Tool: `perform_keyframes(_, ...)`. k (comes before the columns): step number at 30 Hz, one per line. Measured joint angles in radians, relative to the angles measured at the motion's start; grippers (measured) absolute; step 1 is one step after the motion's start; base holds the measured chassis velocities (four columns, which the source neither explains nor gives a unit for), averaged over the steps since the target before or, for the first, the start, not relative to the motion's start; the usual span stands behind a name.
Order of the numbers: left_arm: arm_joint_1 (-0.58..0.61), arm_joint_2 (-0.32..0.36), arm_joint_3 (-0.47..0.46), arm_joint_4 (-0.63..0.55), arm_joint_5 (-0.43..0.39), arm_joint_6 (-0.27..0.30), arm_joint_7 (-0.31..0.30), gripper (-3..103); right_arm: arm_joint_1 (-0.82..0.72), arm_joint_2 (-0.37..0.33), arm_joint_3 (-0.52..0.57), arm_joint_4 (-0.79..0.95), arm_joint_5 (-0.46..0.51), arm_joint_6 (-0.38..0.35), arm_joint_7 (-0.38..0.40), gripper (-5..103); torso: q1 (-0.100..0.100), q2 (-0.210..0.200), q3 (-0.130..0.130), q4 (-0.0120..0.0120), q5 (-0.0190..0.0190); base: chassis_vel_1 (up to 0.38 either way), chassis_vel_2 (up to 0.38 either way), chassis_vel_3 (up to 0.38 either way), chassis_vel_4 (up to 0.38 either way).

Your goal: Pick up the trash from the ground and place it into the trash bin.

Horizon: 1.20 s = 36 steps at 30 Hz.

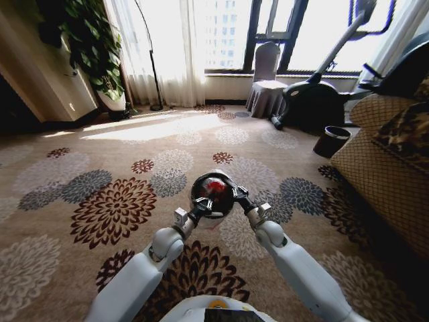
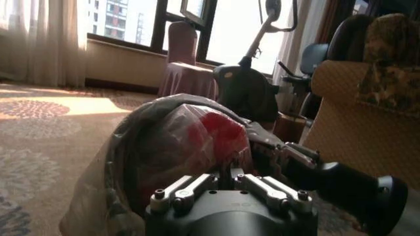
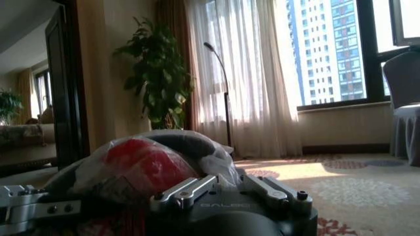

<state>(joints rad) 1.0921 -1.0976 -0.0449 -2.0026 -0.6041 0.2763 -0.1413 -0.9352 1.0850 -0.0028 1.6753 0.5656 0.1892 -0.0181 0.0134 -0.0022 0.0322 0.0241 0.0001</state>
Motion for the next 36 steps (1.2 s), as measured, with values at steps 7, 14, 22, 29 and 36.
perform_keyframes(7,0.05,-0.007,-0.062,-0.078,-0.122,0.041,-0.092,32,-0.003,-0.008,0.011,0.0,0.002,0.003,0.0,0,0.0,0.0,0.0,0.0001,0.0,0.0,0.0,0.0,0.0)
perform_keyframes(14,0.116,0.006,-0.136,-0.166,-0.194,0.062,-0.062,59,0.002,-0.008,0.011,-0.004,0.007,0.003,0.0,0,0.0,0.0,0.0,0.0002,-0.0001,0.0,0.0,0.0,0.0)
perform_keyframes(22,0.198,0.011,-0.197,-0.316,-0.29,0.055,-0.033,86,0.002,-0.021,0.019,-0.011,0.011,-0.008,0.0,0,0.0,0.0,0.0,0.0,0.0,0.0,0.0,0.0,0.0)
perform_keyframes(29,0.283,-0.021,-0.272,-0.394,-0.076,-0.102,0.073,100,-0.023,-0.055,0.063,0.018,0.011,-0.049,0.0,0,0.0,0.0,0.0,-0.0002,0.0001,0.0,0.0,0.0,0.0)
perform_keyframes(36,0.364,-0.153,-0.459,-0.38,0.231,-0.342,0.067,100,-0.124,-0.103,0.165,0.146,0.018,-0.085,0.0,0,0.0,0.0,0.0,-0.0001,0.0,0.0,0.0,0.0,0.0)
